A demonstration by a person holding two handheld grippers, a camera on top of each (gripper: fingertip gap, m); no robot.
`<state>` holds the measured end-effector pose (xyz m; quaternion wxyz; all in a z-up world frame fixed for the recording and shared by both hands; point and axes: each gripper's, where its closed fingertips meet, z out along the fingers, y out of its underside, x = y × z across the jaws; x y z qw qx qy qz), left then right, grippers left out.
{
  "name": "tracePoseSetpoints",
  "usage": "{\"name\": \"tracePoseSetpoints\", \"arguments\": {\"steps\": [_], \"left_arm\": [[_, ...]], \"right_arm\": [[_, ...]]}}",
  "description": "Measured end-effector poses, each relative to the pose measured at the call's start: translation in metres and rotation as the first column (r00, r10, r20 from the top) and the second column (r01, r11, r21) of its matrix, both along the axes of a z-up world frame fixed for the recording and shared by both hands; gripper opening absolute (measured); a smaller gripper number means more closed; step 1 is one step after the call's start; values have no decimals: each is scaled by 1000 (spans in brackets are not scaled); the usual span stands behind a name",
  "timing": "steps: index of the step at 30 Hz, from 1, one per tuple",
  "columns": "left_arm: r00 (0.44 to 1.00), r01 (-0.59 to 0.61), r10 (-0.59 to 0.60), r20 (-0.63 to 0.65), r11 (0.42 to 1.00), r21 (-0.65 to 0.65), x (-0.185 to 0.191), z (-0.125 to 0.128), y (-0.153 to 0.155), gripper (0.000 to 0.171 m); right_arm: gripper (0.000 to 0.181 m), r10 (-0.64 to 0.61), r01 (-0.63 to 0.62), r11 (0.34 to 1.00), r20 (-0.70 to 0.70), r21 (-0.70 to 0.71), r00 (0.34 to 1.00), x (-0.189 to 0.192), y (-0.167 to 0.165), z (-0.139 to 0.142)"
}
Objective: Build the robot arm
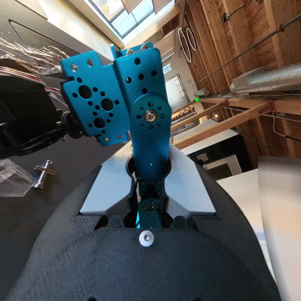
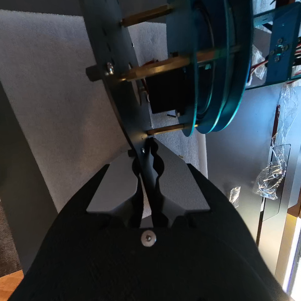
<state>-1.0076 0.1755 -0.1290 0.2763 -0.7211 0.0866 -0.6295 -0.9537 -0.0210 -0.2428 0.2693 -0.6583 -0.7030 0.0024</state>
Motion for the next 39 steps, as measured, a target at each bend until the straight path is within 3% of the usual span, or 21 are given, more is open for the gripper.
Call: {"name": "tracePoseSetpoints", "arguments": {"steps": [14, 19, 26, 33, 39], "left_arm": [[1000, 9, -10, 24, 1000, 8, -7, 6, 1, 24], [999, 4, -5, 38, 1000, 11, -8, 20, 0, 25], [999, 32, -32, 2, 999, -12, 6, 35, -20, 25], [998, 64, -63, 17, 994, -91, 26, 8, -50, 25], [999, 45, -43, 16, 991, -122, 27, -15, -60, 24]], "right_arm": [[0, 13, -13, 1000, -21, 2, 1000, -7, 2, 6], [0, 10, -10, 1000, -12, 13, 1000, -7, 3, 17], [0, -8, 7, 999, -38, -42, 999, -1, -26, 40], [0, -11, 9, 991, -14, -134, 1000, 10, -64, 24], [0, -17, 11, 990, -42, -142, 999, 11, -76, 7]]}}
